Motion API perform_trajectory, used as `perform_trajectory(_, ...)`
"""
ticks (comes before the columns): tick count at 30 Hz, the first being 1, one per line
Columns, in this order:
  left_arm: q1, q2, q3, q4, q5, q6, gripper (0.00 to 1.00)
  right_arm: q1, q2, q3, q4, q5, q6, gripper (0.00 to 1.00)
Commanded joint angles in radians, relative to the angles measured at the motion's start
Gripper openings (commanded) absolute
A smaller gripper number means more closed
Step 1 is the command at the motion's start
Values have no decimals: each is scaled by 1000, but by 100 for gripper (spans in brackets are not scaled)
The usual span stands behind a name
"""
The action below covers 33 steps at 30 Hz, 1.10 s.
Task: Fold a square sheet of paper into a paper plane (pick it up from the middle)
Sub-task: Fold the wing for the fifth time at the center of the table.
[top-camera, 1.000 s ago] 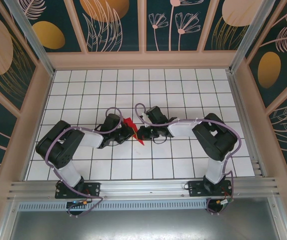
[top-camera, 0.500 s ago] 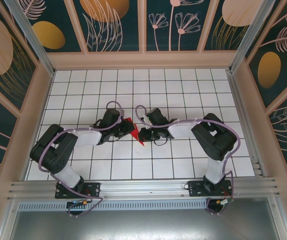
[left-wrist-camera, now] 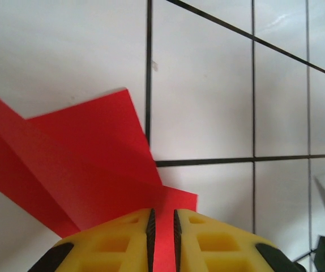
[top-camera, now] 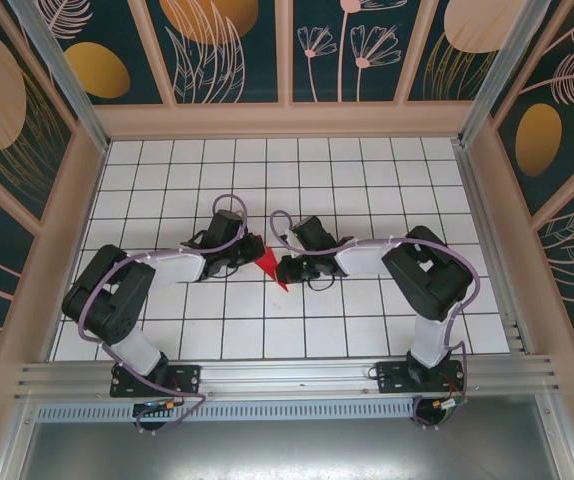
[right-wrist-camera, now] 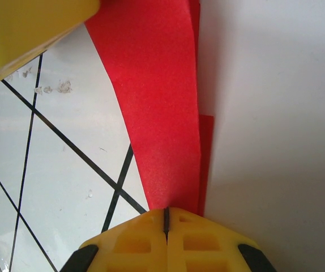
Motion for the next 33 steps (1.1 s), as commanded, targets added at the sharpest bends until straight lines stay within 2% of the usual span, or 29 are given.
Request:
perform_trajectory(1, 15, 37, 32, -31, -33, 47, 20, 8, 74, -19, -100, 70, -18, 0)
perform_trajectory(15, 74, 120, -5, 2, -15, 76, 20, 8, 85, -46, -114, 78, -25, 0)
perform_trajectory(25, 207, 128, -14, -5, 48, 159, 18, 37, 106, -87, -171, 172, -24, 0)
perform_trajectory(33, 319, 144, 21, 9, 80, 189, 17, 43, 117, -93, -185, 183, -20, 0)
